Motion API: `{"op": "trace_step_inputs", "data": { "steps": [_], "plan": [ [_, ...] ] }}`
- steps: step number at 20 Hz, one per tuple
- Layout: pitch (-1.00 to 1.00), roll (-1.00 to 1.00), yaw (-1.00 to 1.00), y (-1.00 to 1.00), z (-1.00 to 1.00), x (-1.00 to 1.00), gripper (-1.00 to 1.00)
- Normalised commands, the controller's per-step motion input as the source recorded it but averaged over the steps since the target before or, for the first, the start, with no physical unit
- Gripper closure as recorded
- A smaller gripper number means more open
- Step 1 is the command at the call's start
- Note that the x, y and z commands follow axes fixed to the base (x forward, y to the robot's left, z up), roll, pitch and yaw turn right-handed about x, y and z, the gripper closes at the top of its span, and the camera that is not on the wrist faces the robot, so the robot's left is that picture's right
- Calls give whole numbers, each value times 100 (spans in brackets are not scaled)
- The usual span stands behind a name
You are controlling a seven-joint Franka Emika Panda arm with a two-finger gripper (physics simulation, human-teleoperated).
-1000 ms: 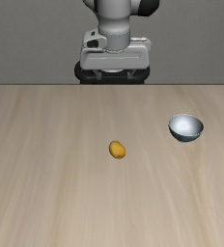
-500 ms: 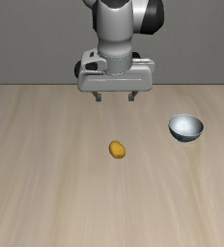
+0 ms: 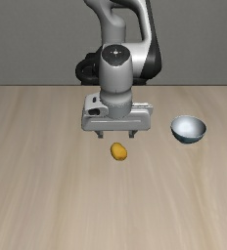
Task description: Pick the mango and place it on the bowl
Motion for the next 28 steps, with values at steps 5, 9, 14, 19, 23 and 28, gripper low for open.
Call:
{"op": "trace_step_inputs", "data": {
  "steps": [5,9,14,19,23,28],
  "plan": [
    [0,0,0,0,-100,0,-100],
    [0,0,0,0,-50,-50,-100],
    [0,0,0,0,0,0,100],
    [0,0,0,0,20,0,100],
    [0,0,0,0,25,0,100],
    [0,0,0,0,100,0,100]
  ]
}}
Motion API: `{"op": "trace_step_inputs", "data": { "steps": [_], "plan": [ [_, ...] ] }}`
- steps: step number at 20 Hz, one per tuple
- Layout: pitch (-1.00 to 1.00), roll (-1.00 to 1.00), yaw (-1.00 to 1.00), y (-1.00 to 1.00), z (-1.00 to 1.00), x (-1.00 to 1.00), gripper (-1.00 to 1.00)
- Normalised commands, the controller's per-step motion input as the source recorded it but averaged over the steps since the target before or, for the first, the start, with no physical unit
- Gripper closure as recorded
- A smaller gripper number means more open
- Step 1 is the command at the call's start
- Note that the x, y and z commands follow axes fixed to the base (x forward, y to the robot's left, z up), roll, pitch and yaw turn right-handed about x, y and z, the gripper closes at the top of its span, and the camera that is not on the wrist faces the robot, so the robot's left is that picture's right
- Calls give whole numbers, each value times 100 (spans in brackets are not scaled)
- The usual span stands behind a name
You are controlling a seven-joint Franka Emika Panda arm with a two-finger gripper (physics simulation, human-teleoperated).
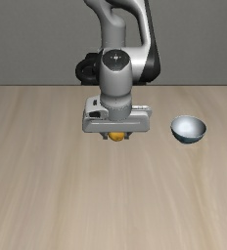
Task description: Pick the mango and place it on the bowl
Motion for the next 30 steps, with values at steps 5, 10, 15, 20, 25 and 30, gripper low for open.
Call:
{"op": "trace_step_inputs", "data": {
  "steps": [5,10,15,20,25,30],
  "plan": [
    [0,0,0,0,60,-40,100],
    [0,0,0,60,0,-40,100],
    [0,0,0,100,0,0,100],
    [0,0,0,100,0,0,100],
    [0,0,0,100,0,0,100],
    [0,0,0,20,0,0,-100]
  ]
}}
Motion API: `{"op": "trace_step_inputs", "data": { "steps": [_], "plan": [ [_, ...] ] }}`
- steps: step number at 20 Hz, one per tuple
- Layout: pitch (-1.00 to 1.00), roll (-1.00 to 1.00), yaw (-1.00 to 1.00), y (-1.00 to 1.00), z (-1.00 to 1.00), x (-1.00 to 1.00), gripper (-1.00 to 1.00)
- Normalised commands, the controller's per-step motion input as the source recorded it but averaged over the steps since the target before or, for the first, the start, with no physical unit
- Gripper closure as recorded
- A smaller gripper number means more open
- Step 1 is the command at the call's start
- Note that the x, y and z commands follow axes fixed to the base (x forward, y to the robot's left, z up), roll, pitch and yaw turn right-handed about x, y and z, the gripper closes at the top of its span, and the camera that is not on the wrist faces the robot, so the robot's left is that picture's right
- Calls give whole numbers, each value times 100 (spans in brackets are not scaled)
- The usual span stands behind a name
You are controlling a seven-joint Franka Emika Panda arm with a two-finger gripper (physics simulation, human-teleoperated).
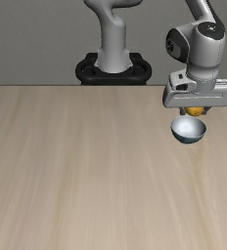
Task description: Pick the mango and place it on the bowl
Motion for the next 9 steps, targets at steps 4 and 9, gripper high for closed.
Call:
{"op": "trace_step_inputs", "data": {
  "steps": [4,9],
  "plan": [
    [0,0,0,0,0,0,-100],
    [0,0,0,0,0,0,-100]
  ]
}}
